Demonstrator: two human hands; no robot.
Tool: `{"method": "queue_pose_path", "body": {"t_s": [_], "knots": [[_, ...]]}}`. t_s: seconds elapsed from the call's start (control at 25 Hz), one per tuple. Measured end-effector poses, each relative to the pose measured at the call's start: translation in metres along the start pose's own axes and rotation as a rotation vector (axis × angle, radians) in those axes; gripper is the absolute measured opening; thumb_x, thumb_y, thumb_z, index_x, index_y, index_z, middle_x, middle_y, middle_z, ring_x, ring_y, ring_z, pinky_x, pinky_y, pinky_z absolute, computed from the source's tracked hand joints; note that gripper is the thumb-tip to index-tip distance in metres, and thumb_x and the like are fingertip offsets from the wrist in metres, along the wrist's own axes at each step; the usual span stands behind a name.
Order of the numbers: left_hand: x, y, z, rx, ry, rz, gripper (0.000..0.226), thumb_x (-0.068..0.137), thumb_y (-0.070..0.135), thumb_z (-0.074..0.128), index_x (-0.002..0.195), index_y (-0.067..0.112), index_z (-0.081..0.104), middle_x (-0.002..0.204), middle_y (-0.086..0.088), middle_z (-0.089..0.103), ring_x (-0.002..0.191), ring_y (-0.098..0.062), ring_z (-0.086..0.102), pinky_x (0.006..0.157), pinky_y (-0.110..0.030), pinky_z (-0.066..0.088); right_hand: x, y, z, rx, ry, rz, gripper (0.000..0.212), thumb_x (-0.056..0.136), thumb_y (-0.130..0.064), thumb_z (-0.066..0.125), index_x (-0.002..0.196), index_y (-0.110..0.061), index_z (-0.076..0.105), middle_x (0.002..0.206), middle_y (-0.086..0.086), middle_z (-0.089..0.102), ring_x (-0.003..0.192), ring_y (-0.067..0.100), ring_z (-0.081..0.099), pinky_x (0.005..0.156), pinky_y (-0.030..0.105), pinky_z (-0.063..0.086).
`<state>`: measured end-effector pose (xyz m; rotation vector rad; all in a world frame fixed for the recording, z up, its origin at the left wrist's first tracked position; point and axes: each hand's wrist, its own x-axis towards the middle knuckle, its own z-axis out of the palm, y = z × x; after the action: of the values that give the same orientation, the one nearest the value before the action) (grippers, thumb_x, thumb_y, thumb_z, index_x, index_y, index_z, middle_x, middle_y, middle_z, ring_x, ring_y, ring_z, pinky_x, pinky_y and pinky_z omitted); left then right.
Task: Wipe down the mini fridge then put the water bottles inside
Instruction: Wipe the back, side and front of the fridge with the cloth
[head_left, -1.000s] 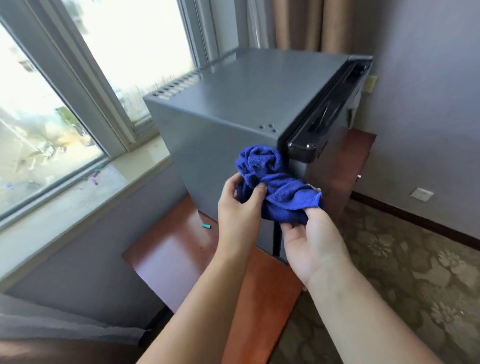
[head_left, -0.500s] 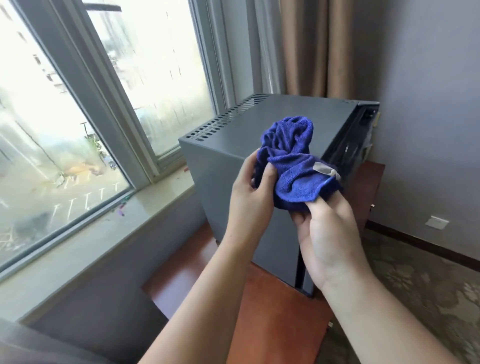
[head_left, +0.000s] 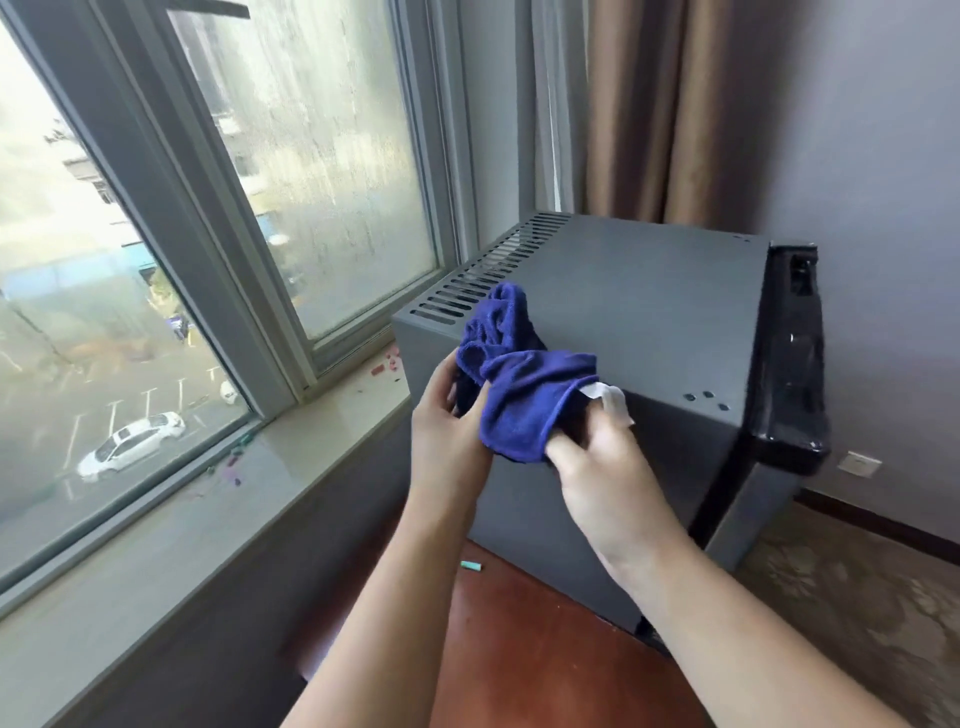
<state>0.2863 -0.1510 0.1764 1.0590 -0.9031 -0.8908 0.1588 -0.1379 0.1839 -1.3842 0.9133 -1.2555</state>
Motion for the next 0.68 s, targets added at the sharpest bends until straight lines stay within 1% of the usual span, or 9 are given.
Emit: {"method": "queue_pose_path", "body": {"t_s": [0.08,0.12,0.2,0.28,0.36,0.44,0.48,0.6,0.68], "knots": [[0.017,0.021,-0.005,0.001,-0.002,0.095,0.038,0.090,0.003,0.079,0.118,0.027,0.073,0.115,0.001,0.079,0.115,-0.020,0.072,0.100,-0.040,0.056,0.015,-0.020,0.007,-0.156,-0.030,-0.061,0.015,0.098,-0.008,0.059,0.110,-0.018,0.059,0.100,-0.014,0.064,0.101,0.013,0.061,0.087,0.017,0.045],[0.025,0.036,-0.003,0.013,-0.028,0.166,0.041,0.088,0.002,0.080,0.118,0.029,0.072,0.114,0.002,0.079,0.113,-0.018,0.073,0.100,-0.037,0.056,0.024,-0.033,0.006,-0.229,-0.029,-0.108,0.013,0.098,-0.009,0.059,0.107,-0.018,0.060,0.099,-0.012,0.062,0.098,0.015,0.060,0.084,0.018,0.044],[0.045,0.064,0.006,0.088,-0.115,0.281,0.048,0.088,0.002,0.081,0.126,0.028,0.069,0.117,0.006,0.078,0.111,-0.010,0.073,0.099,-0.028,0.056,0.044,-0.061,-0.007,-0.344,0.004,-0.209,0.010,0.094,-0.009,0.062,0.102,-0.016,0.063,0.096,-0.007,0.063,0.097,0.018,0.062,0.087,0.023,0.046],[0.065,0.080,0.019,0.354,-0.225,0.325,0.048,0.093,0.007,0.076,0.137,0.023,0.065,0.121,0.007,0.077,0.110,-0.004,0.071,0.103,-0.026,0.054,0.060,-0.082,-0.035,-0.473,0.004,-0.229,0.011,0.089,-0.014,0.067,0.100,-0.016,0.069,0.097,-0.008,0.069,0.099,0.015,0.066,0.092,0.029,0.049],[0.073,0.081,0.032,0.719,-0.367,0.266,0.041,0.102,0.018,0.064,0.143,0.023,0.063,0.127,0.007,0.074,0.115,-0.004,0.068,0.112,-0.031,0.049,0.064,-0.091,-0.075,-0.760,-0.042,-0.085,0.017,0.088,-0.028,0.070,0.103,-0.023,0.074,0.096,-0.011,0.074,0.095,0.011,0.069,0.086,0.027,0.052],[0.069,0.078,0.043,0.919,-0.470,0.181,0.041,0.107,0.033,0.054,0.146,0.025,0.060,0.131,0.006,0.071,0.122,-0.009,0.066,0.115,-0.037,0.047,0.056,-0.089,-0.118,-1.045,-0.062,0.065,0.024,0.084,-0.038,0.071,0.107,-0.033,0.077,0.083,-0.012,0.073,0.078,0.007,0.066,0.069,0.021,0.048],[0.066,0.075,0.049,0.950,-0.491,0.168,0.048,0.105,0.044,0.053,0.150,0.027,0.055,0.136,0.005,0.068,0.126,-0.011,0.063,0.116,-0.038,0.046,0.051,-0.087,-0.138,-1.079,-0.046,0.081,0.027,0.083,-0.041,0.072,0.110,-0.039,0.076,0.086,-0.012,0.074,0.078,0.006,0.066,0.068,0.020,0.046],[0.052,0.066,0.080,1.078,-0.533,0.108,0.107,0.076,0.085,0.060,0.164,0.035,0.024,0.165,0.002,0.038,0.152,-0.015,0.037,0.124,-0.042,0.033,0.034,-0.080,-0.186,-0.990,-0.017,0.029,0.036,0.085,-0.043,0.072,0.121,-0.041,0.072,0.125,-0.008,0.073,0.120,0.015,0.064,0.092,0.022,0.041],[0.037,0.058,0.105,1.238,-0.520,0.039,0.128,0.059,0.094,0.060,0.164,0.042,0.010,0.171,-0.002,0.021,0.157,-0.024,0.025,0.127,-0.047,0.027,0.016,-0.076,-0.216,-0.930,0.000,-0.045,0.034,0.088,-0.040,0.070,0.122,-0.038,0.071,0.131,-0.013,0.070,0.130,0.009,0.058,0.099,0.020,0.037]]}}
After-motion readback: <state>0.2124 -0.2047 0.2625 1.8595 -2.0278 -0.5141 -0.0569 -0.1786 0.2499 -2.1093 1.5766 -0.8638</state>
